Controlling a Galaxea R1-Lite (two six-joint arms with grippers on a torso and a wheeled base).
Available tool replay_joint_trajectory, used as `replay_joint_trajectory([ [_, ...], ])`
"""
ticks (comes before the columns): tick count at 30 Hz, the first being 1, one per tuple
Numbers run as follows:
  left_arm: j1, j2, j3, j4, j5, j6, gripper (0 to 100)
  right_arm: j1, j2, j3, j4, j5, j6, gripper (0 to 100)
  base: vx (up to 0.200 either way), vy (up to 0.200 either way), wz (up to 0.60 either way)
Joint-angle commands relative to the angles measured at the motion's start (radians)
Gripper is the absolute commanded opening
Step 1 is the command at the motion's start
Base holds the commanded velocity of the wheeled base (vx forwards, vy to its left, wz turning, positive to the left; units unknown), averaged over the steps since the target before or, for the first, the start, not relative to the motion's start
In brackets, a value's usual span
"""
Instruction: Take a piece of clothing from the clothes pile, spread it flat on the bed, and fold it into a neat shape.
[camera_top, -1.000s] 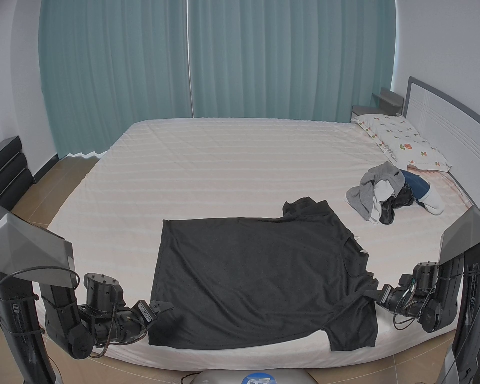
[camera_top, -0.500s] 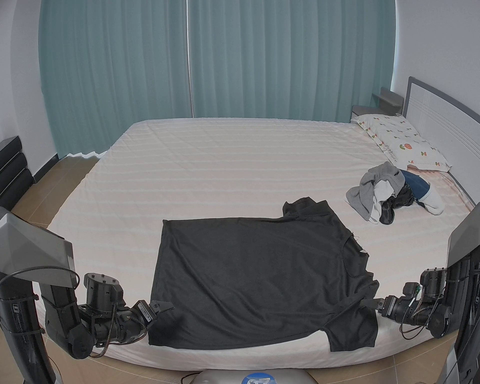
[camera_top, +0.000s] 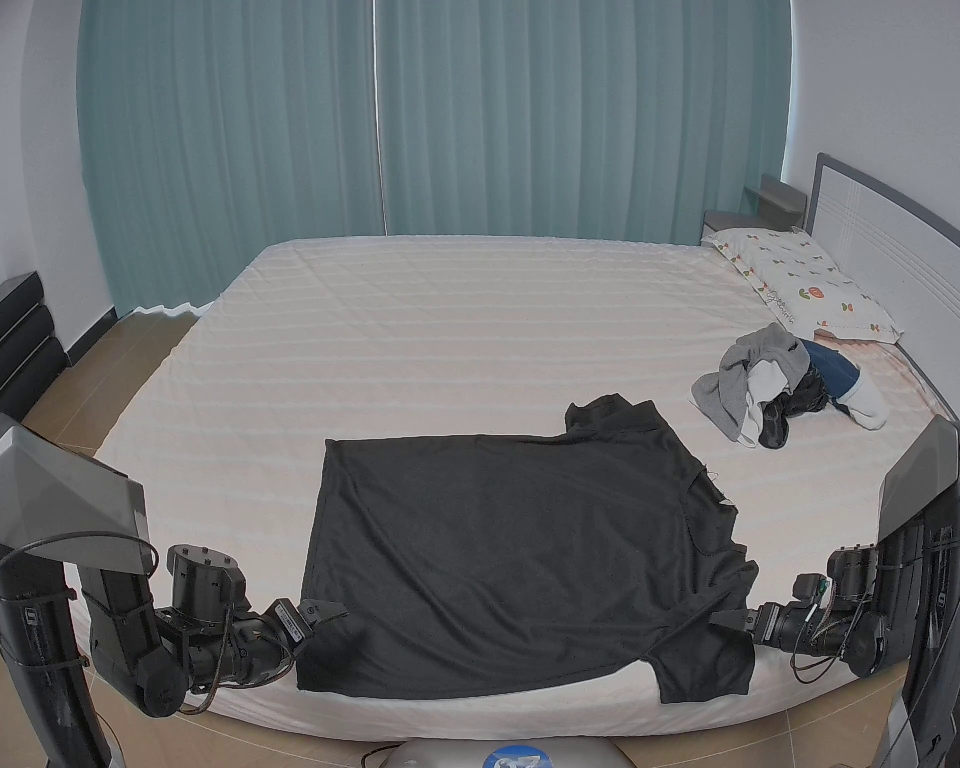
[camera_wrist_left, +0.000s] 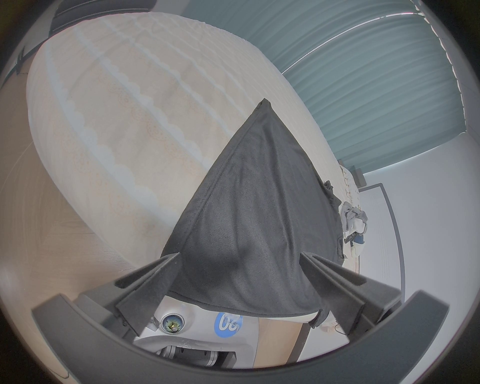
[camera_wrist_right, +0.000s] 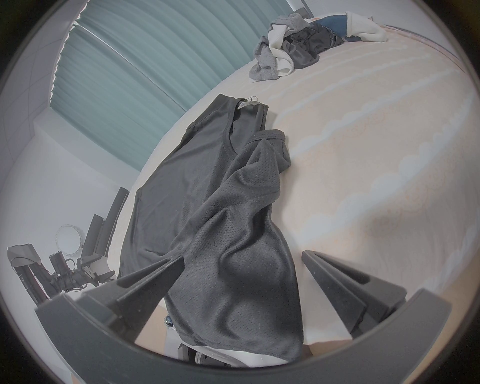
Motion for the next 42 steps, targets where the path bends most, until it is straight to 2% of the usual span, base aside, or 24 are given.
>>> replay_joint_trajectory([
  [1,0.0,0.0,-0.001,0.0,-0.001,0.0,100,0.0,0.026,-0.018,-0.009,-0.002,0.0,100,0.0,0.0,0.0],
  [4,-0.002,0.0,0.001,0.0,-0.001,0.0,100,0.005,0.032,-0.018,-0.011,0.0,-0.003,100,0.0,0.0,0.0],
  [5,0.0,0.0,-0.001,0.0,0.0,0.0,100,0.005,0.032,-0.018,-0.011,0.0,-0.003,0,0.0,0.0,0.0],
  [15,-0.003,0.0,0.024,-0.002,0.005,0.012,100,-0.02,-0.016,0.03,-0.011,-0.005,-0.005,0,0.0,0.0,0.0],
  [17,0.001,0.003,0.033,-0.002,0.034,0.057,100,-0.023,-0.05,0.066,-0.011,-0.005,-0.003,0,0.0,0.0,0.0],
  [23,0.0,0.037,0.085,-0.002,0.043,0.176,100,-0.032,-0.093,0.1,-0.009,-0.002,-0.002,0,0.0,0.0,0.0],
  [33,-0.049,0.064,0.119,-0.008,0.057,0.241,100,-0.032,-0.086,0.109,-0.009,0.001,-0.002,0,0.0,0.0,0.0],
  [39,-0.072,0.155,0.105,-0.108,0.109,0.278,100,-0.029,-0.086,0.108,-0.009,0.001,-0.002,0,0.0,0.0,0.0],
  [42,-0.092,0.233,0.114,-0.197,0.15,0.35,100,-0.029,-0.086,0.108,-0.011,0.001,-0.002,0,0.0,0.0,0.0],
])
